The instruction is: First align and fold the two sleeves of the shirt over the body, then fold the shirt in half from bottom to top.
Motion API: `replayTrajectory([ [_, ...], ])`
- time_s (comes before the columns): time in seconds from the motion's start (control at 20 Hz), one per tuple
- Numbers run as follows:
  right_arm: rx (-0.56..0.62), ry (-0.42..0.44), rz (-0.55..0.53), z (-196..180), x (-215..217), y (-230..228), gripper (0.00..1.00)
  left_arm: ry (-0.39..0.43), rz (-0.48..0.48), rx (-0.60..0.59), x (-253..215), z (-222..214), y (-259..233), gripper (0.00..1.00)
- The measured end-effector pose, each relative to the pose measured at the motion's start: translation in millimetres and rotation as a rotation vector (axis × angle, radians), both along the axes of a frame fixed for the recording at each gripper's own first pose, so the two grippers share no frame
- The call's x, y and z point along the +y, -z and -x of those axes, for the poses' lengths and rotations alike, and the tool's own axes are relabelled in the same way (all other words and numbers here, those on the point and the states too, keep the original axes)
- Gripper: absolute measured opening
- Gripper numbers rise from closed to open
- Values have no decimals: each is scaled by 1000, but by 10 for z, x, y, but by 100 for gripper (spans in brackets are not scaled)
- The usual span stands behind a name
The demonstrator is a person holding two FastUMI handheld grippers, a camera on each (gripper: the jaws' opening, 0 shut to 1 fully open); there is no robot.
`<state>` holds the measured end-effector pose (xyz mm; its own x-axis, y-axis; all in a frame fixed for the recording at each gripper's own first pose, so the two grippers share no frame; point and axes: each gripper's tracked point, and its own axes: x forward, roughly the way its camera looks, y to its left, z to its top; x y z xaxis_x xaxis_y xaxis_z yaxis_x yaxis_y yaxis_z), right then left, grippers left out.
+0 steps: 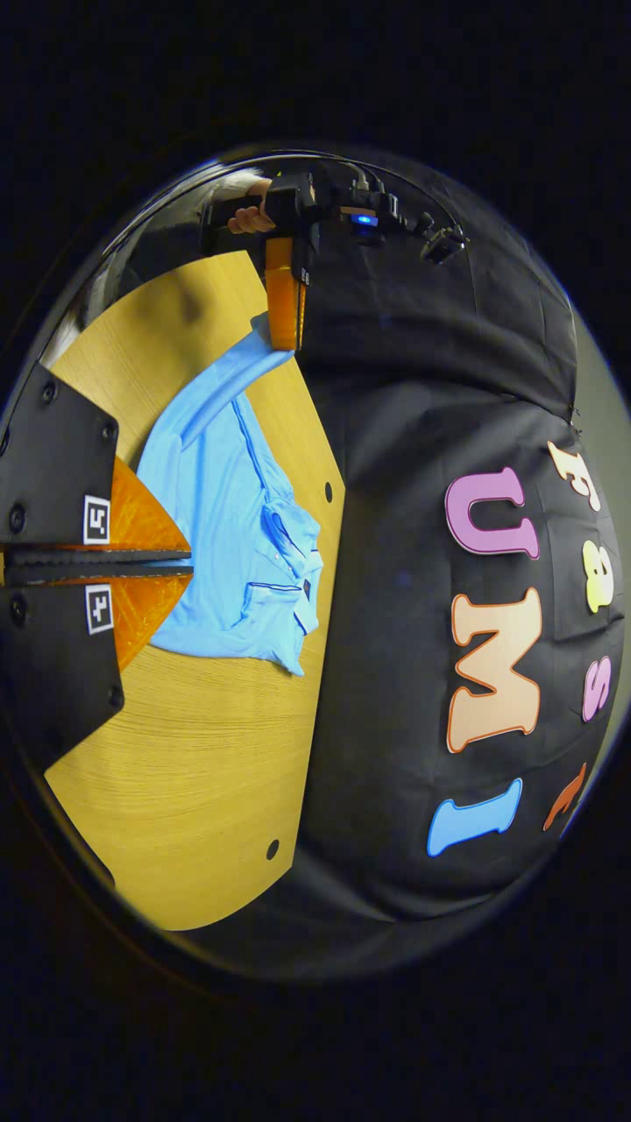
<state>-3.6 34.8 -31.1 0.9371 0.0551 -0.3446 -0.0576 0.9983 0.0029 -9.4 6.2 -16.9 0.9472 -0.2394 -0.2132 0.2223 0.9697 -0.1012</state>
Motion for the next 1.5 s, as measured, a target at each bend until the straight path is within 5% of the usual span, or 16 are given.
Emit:
replayTrajectory([
  [0.75,25,188,-25,-1886,-819,-364,2,-156,51,-1,400,-2014,-269,0],
  [1.15,35,251,-80,-2783,-1119,-21,2,-246,-42,27,563,-2882,-6,0],
  [1.5,73,256,-113,-3080,-1333,393,2,-269,-152,59,561,-3317,316,0],
])
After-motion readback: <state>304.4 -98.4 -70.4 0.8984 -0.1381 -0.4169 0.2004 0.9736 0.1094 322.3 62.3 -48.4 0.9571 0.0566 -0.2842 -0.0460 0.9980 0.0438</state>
